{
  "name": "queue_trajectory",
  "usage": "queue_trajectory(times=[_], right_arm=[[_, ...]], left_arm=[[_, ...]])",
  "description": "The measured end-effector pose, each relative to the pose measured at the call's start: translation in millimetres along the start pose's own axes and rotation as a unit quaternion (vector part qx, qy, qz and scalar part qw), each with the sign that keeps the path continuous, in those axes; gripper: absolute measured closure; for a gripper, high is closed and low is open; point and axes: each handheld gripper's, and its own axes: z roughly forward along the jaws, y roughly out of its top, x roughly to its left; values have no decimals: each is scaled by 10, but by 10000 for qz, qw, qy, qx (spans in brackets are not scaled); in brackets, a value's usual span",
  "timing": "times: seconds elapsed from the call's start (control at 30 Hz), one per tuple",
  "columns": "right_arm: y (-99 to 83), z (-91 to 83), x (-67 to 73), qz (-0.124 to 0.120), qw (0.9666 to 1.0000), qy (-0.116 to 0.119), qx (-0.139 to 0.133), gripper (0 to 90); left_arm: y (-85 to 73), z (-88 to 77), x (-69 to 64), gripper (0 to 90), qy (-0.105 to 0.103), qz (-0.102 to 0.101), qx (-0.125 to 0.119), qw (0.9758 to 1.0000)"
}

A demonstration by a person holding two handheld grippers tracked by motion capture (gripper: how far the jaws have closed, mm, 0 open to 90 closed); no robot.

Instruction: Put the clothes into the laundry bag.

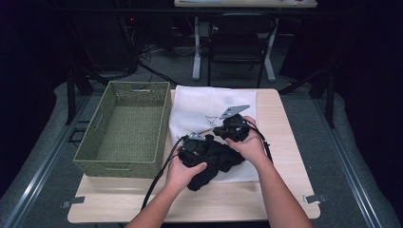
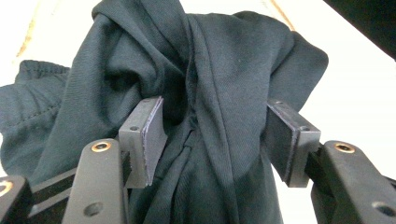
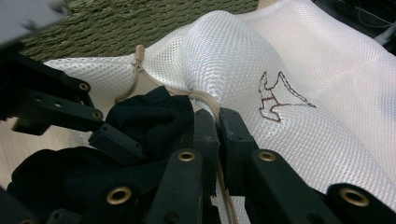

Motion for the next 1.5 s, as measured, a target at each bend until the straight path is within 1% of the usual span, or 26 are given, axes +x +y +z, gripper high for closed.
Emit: queue_trajectory(times=[0.07,0.1,0.17,0.2,0.23,0.3,0.43,0.47,0.5,0.57,0.63,0.73,0.8,0.83,0.9,1.0,1.1,1.17,1.2,1.23,1.27,1.3,1.37,1.4,1.47,1.5], right_arm=[[-1,-2,-1,16,10000,2,5,864],[-1,-2,-1,8,10000,1,7,864],[-2,-2,0,6,10000,-1,8,864],[-3,-4,1,20,10000,0,16,864],[-2,-4,0,12,10000,0,13,864],[-2,-6,-1,10,10000,-3,14,865],[-3,-3,-2,13,10000,-5,16,865],[-3,-2,-2,10,10000,-6,18,865],[-3,-1,-1,1,10000,-9,15,865],[-1,-3,5,0,10000,-9,25,865],[-1,-4,6,-1,10000,-10,27,865],[-2,-7,7,-11,10000,-18,29,865],[-1,-8,12,-9,10000,-21,27,865],[-1,-7,13,-21,10000,-22,25,865],[0,-5,18,-31,10000,-32,38,864],[1,-5,20,-35,10000,-34,42,865],[2,-8,17,-36,10000,-29,26,865],[3,-10,19,-33,10000,-26,25,865],[5,-10,23,-37,10000,-21,28,865],[7,-10,26,-53,10000,-17,26,865],[9,-9,33,-61,10000,-22,31,865],[11,-10,41,-58,10000,-28,41,865],[15,-10,45,-90,9999,-28,36,865],[17,-13,47,-87,10000,-24,32,865],[19,-19,51,-73,10000,-24,28,865],[20,-23,51,-83,10000,-23,25,865]], left_arm=[[-6,-41,-10,411,55,69,2,10000],[-14,-48,-17,406,104,78,-57,9999],[-29,-70,-19,399,125,70,-37,9999],[-43,-68,-20,396,150,54,-66,9999],[-58,-71,-22,394,110,23,-25,9999],[-88,-70,-18,391,101,66,13,9999],[-150,-39,-13,386,80,49,57,9999],[-164,-25,-10,390,62,7,43,10000],[-175,-13,-7,399,37,-29,56,10000],[-192,13,4,424,3,-15,89,10000],[-204,32,6,463,6,-24,69,10000],[-216,46,20,534,51,41,56,10000],[-225,52,19,571,63,-17,19,10000],[-225,47,25,593,62,11,15,10000],[-222,45,29,627,49,-39,-26,10000],[-211,25,37,666,36,-53,-34,10000],[-202,11,37,682,53,-57,-96,9999],[-189,-3,42,689,33,-78,-92,9999],[-181,-4,39,692,47,-91,-96,9999],[-170,-12,42,693,58,-52,-70,9999],[-162,-11,35,695,79,-79,-112,9999],[-149,-17,38,696,87,-38,-96,9999],[-123,-21,30,699,124,-45,-111,9999],[-107,-25,33,700,136,2,-100,9999],[-78,-31,30,702,159,2,-86,9998],[-65,-27,34,703,202,49,-104,9997]])
